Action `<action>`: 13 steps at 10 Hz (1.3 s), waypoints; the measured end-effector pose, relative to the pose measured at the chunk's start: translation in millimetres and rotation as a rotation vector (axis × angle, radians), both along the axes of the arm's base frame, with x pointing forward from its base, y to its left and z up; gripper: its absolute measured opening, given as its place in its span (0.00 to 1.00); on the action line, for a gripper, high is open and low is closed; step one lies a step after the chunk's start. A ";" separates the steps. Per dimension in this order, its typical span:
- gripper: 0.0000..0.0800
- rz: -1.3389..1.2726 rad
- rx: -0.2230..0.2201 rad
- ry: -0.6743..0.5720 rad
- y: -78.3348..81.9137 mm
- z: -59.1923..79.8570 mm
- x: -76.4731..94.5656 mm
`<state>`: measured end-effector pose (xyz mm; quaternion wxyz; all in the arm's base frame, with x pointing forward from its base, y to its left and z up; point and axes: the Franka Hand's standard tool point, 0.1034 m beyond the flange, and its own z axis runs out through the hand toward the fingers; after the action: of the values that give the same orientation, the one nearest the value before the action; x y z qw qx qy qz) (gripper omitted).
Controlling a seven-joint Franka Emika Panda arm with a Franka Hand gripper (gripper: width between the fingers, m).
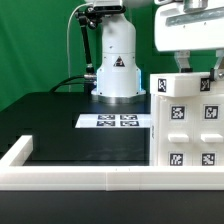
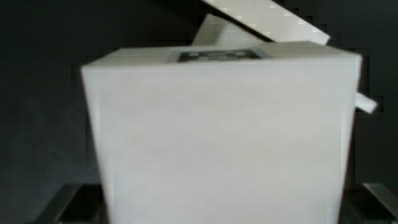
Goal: Assemble cabinet
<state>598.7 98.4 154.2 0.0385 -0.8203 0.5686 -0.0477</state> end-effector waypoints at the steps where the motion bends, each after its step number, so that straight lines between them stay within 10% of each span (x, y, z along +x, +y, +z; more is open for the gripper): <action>1: 0.71 -0.059 0.008 -0.001 1.0 0.3 0.7; 13: 0.71 -0.816 0.220 0.039 14.0 2.7 3.4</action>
Offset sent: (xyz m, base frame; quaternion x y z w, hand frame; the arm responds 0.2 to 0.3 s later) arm 0.0000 0.0000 0.0000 0.0000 0.0000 0.1296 0.9916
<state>602.1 112.4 157.0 0.0930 -0.5196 0.8491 0.0172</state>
